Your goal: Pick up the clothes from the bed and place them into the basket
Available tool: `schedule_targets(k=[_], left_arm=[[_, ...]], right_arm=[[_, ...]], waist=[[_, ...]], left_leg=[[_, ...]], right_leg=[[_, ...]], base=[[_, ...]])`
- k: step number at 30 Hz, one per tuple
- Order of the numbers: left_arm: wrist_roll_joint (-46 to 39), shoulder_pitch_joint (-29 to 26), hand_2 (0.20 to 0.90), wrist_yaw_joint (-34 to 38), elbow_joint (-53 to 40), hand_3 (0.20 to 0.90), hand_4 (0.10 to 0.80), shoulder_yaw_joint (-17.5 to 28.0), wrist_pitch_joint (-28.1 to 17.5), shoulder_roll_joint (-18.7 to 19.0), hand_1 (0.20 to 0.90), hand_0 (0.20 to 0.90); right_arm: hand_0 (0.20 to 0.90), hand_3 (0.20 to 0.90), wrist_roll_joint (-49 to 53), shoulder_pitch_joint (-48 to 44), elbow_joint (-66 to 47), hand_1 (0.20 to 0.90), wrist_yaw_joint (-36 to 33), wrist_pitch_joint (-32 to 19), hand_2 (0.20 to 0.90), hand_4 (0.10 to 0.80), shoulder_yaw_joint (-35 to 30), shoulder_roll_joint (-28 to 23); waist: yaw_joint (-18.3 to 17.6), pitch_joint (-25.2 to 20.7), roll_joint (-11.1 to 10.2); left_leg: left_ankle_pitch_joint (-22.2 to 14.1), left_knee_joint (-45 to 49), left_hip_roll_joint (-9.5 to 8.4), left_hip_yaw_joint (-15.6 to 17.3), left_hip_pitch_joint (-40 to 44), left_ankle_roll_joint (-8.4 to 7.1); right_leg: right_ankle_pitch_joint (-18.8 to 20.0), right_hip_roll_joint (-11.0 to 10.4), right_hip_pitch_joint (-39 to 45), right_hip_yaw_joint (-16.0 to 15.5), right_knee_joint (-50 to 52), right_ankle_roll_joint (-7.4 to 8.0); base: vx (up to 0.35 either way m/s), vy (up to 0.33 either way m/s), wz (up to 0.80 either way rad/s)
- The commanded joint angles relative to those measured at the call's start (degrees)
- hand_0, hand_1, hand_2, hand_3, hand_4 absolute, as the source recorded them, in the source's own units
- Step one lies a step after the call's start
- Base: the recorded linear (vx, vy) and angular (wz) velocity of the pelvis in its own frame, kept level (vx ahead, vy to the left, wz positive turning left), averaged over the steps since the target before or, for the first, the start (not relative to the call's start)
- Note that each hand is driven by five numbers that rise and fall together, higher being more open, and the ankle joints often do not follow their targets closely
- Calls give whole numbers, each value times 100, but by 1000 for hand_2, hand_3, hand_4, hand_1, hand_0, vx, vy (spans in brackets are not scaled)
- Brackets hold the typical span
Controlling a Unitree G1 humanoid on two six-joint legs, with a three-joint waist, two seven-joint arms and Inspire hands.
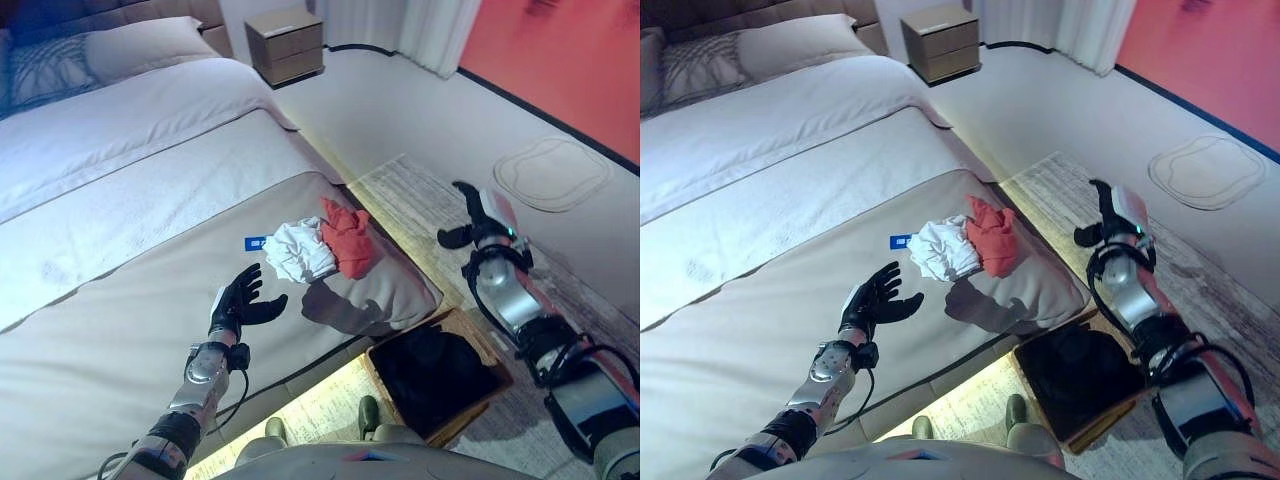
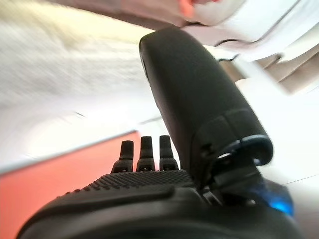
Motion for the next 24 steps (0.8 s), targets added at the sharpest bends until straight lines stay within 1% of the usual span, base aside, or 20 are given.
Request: schedule_targets(k=[1,4,6,7,8,9,10,11,14,15,17,21,24], left_arm=[[279,-259,900,89,-469,900,800,117,-613,283,900,900],[270,-232,900,-28,-562,900,800,105,-689,407,900,900],[247,-295,900,-74,-656,900,800,51,-769,507,900,900],[240,-380,900,-71,-743,900,800,4,-813,565,900,900],[245,-397,900,-48,-762,900,800,-9,-805,577,900,900],[241,-457,900,-65,-844,900,800,-68,-865,634,900,900],[230,-491,900,-42,-892,900,800,-104,-873,660,900,900],[196,-517,900,-30,-1017,900,800,-174,-914,712,900,900],[191,-495,900,13,-1280,900,800,-349,-989,841,900,900],[149,-474,900,-6,-1394,900,800,-370,-975,889,900,900],[17,-475,900,-8,-1542,900,800,-402,-971,950,900,900],[-364,-416,900,-130,-1845,900,800,-347,-958,1044,900,900],[-504,-376,900,-156,-2100,900,800,-330,-972,1085,900,900]], right_arm=[[900,900,-389,-1636,1,900,-215,-345,900,800,281,-564],[900,900,-392,-2299,130,900,-87,-328,900,800,617,-740],[900,900,-410,-2738,212,900,-34,-227,900,800,859,-816],[900,900,-430,-3098,321,900,11,-161,900,800,1097,-851],[900,900,-465,-3163,346,900,50,-181,900,800,1144,-853],[900,900,-467,-3468,445,900,70,-97,900,800,1396,-907],[900,900,-469,-3629,514,900,109,-72,900,800,1526,-910],[900,900,-479,-3918,655,900,141,33,900,800,1786,-881],[900,900,-456,-4395,1155,900,159,55,900,800,2220,-734],[900,900,-467,-4493,1299,900,143,67,900,800,2272,-676],[900,900,-384,-4661,1407,900,164,176,900,800,2352,-595],[900,900,-284,-4873,1705,900,309,418,900,800,2262,-370],[900,900,-290,-4979,1966,900,443,563,900,800,2240,-235]], waist=[[301,94,-310],[522,280,-254],[658,490,-193],[745,674,-129],[766,710,-115],[863,912,-49],[905,1008,-15],[1030,1227,62],[1298,1542,202],[1395,1639,219],[1513,1806,291],[1709,2134,450],[1811,2173,516]], left_leg=[[-634,458,-276,-343,-380,98],[-607,583,-369,-562,-683,99],[-604,782,-444,-694,-984,104],[-602,988,-508,-808,-1258,104],[-600,1026,-520,-831,-1305,103],[-600,1232,-587,-911,-1548,110],[-601,1346,-620,-953,-1679,114],[-607,1602,-690,-1059,-1949,119],[-664,2112,-878,-1292,-2473,186],[-820,2304,-925,-1375,-2557,179],[-873,2580,-1012,-1444,-2811,233],[-1004,3075,-1195,-1451,-3241,341],[-1097,3382,-1282,-1432,-3594,407]], right_leg=[[-703,-289,105,-253,486,104],[-862,-337,-103,-459,775,46],[-977,-385,-340,-581,1056,-8],[-1055,-438,-567,-679,1293,-50],[-1070,-448,-610,-698,1335,-59],[-1145,-497,-797,-787,1562,-112],[-1177,-526,-900,-837,1676,-134],[-1275,-577,-1108,-912,1982,-194],[-1479,-684,-1542,-1072,2579,-311],[-1639,-733,-1618,-1058,2798,-292],[-1756,-830,-1834,-1114,3169,-338],[-1947,-1046,-2230,-1209,3845,-378],[-2012,-1144,-2559,-1243,4172,-386]], base=[[45,71,37],[-36,75,33],[-179,86,41],[-188,76,43],[-216,86,53],[-148,62,47],[-222,72,44],[-159,67,37],[-103,44,44],[-27,-7,45],[-50,16,45],[-44,48,36],[-20,60,26]])
